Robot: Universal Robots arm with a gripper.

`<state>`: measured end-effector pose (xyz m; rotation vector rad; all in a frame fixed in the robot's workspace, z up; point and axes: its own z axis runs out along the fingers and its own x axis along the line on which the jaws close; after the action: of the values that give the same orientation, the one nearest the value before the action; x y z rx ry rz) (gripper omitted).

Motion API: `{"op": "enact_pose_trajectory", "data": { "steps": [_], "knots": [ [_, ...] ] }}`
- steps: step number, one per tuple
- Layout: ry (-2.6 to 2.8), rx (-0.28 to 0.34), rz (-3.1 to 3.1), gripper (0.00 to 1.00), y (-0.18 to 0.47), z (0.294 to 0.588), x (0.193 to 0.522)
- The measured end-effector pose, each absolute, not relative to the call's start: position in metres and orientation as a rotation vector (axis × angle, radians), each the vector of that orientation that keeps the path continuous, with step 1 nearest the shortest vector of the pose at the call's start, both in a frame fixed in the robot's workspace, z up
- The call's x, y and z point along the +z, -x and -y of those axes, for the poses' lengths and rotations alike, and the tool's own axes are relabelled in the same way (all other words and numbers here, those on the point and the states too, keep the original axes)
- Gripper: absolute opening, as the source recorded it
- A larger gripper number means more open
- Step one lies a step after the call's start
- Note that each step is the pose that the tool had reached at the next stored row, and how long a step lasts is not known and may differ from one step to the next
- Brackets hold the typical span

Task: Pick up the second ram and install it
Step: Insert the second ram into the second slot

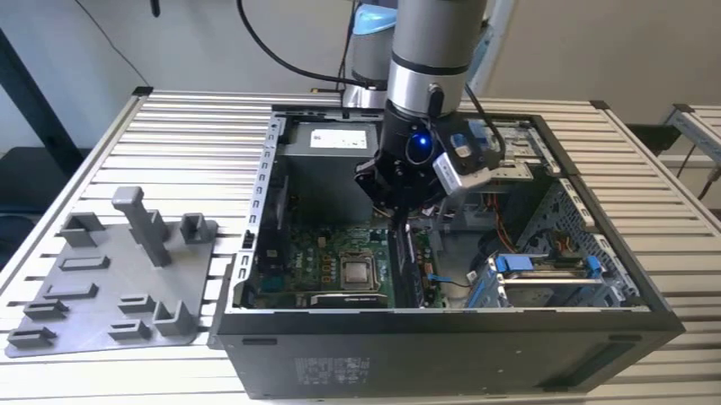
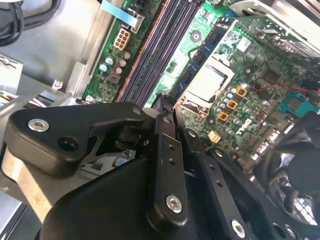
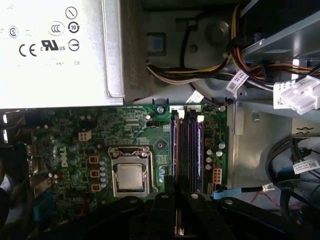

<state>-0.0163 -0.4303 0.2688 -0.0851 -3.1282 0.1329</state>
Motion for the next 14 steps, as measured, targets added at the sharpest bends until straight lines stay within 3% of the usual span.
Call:
{"op": "enact_pose_trajectory", "data": {
  "steps": [14],
  "knots": [
    [0.035, 0.136, 3.131, 0.14, 0.004, 0.432, 0.256]
  ]
}}
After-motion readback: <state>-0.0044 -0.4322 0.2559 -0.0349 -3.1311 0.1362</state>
